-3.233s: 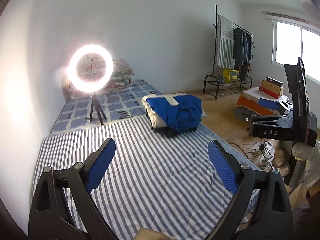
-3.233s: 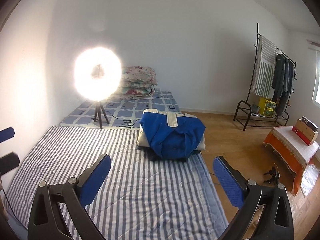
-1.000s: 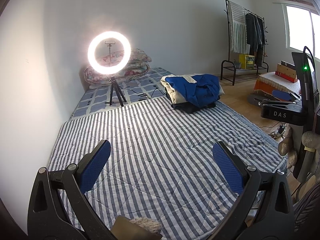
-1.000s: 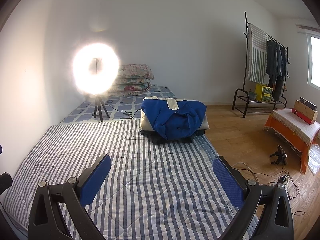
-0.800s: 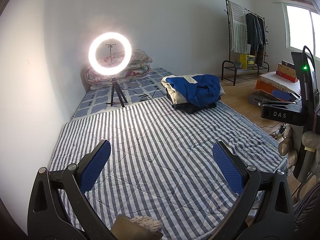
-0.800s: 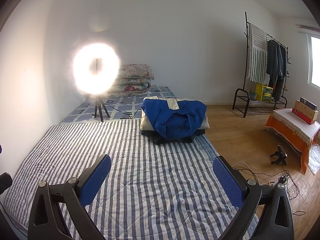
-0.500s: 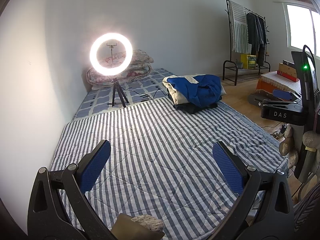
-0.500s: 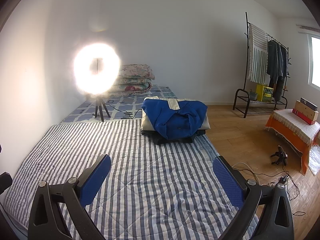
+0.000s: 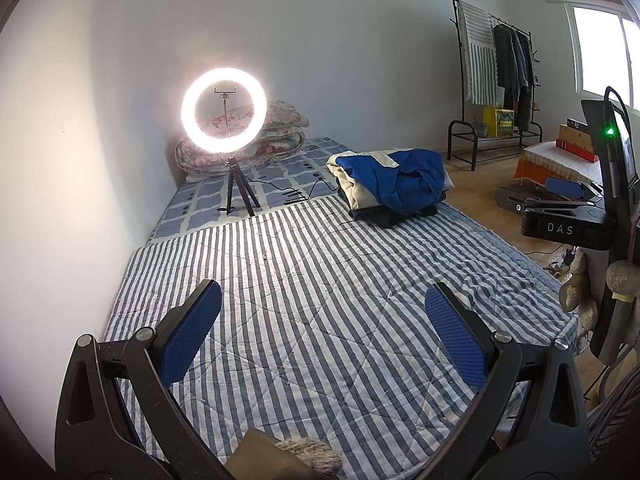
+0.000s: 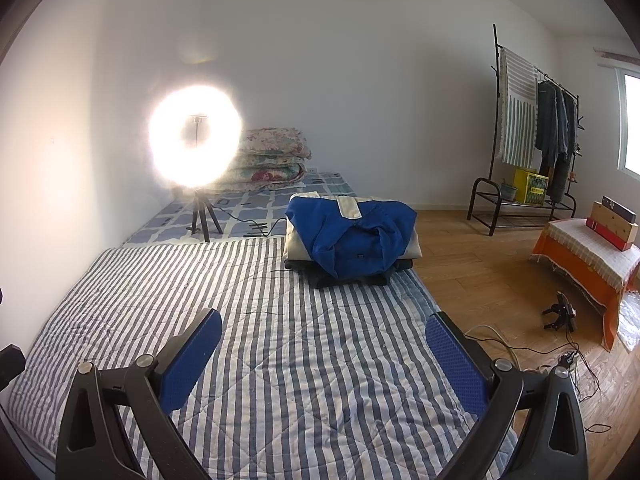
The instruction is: Fold large clothes
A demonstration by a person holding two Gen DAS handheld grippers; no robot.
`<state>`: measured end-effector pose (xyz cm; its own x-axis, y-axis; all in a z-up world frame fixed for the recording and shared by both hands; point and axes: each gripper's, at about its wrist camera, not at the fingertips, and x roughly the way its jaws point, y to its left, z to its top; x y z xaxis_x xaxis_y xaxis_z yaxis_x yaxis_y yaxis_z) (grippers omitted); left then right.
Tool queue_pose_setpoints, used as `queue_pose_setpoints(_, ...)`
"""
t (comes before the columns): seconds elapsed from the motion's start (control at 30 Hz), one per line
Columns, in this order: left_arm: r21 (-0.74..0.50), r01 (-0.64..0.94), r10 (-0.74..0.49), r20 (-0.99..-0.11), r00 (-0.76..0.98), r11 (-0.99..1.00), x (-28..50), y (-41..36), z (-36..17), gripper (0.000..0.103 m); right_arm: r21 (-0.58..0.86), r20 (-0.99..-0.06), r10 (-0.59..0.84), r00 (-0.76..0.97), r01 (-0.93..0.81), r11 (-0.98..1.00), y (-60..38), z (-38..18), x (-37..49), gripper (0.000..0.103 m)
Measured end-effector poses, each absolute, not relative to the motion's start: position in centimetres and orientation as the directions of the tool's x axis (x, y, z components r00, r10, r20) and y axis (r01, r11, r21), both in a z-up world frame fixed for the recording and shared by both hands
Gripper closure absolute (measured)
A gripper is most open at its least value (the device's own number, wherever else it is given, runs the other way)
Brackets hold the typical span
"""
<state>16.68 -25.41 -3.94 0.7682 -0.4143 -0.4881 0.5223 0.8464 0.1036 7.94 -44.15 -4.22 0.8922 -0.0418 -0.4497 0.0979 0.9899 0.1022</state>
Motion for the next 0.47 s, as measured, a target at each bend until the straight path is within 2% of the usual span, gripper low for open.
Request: queue_pose_setpoints(0.47, 0.110, 0.517, -0.410, -0.479, 0.776, 0.849, 16.76, -25.30, -4.04, 0.000, 0.101, -0.451, -0.042, 0.891, 0.097, 0.990, -44.07, -4.21, 8.02, 0.000)
